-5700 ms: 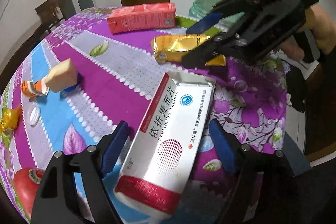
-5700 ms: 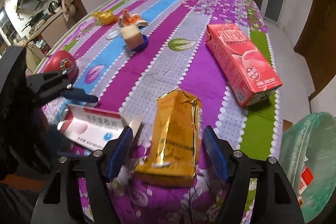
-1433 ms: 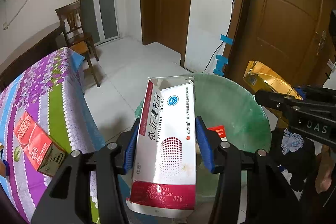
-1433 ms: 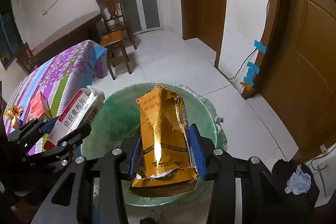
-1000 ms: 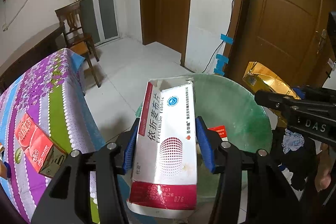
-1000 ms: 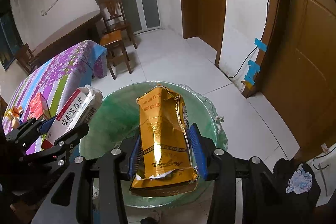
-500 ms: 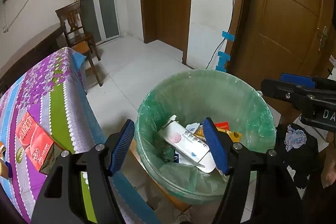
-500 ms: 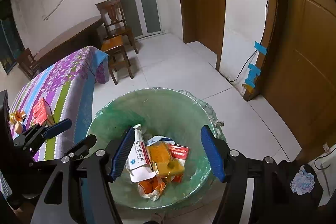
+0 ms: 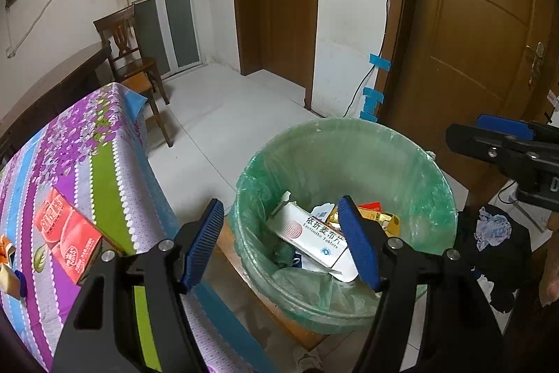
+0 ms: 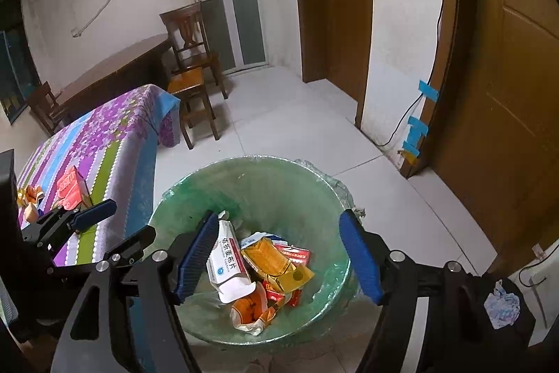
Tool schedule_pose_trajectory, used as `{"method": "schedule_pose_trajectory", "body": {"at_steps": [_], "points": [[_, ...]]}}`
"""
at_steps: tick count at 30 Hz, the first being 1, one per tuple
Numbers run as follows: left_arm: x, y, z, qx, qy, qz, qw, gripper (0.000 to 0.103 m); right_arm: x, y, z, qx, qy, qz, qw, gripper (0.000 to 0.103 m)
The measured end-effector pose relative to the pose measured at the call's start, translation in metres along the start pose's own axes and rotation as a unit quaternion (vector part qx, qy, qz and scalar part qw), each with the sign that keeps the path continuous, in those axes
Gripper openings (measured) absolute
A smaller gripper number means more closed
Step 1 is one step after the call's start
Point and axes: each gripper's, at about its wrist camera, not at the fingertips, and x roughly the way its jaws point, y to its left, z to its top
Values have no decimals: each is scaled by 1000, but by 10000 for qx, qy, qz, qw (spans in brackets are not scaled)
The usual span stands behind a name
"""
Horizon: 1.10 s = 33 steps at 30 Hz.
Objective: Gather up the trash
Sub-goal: 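Move both tools back over the table toward the remaining items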
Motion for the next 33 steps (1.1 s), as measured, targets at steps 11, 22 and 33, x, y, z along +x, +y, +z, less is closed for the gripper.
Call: {"method": "schedule_pose_trajectory", "body": {"at_steps": [11, 22, 33], "points": [[-29, 12, -6, 101, -172, 43, 9998, 68, -58, 22, -20, -287, -623, 142, 9975, 80], [-65, 45, -23, 162, -328, 196, 9991, 70, -101, 82, -38, -720, -979, 621, 9906, 88], [-98, 107, -51, -87, -351, 458, 9983, 71, -114, 148, -53, -1008, -1049, 1145, 9827, 92]]}}
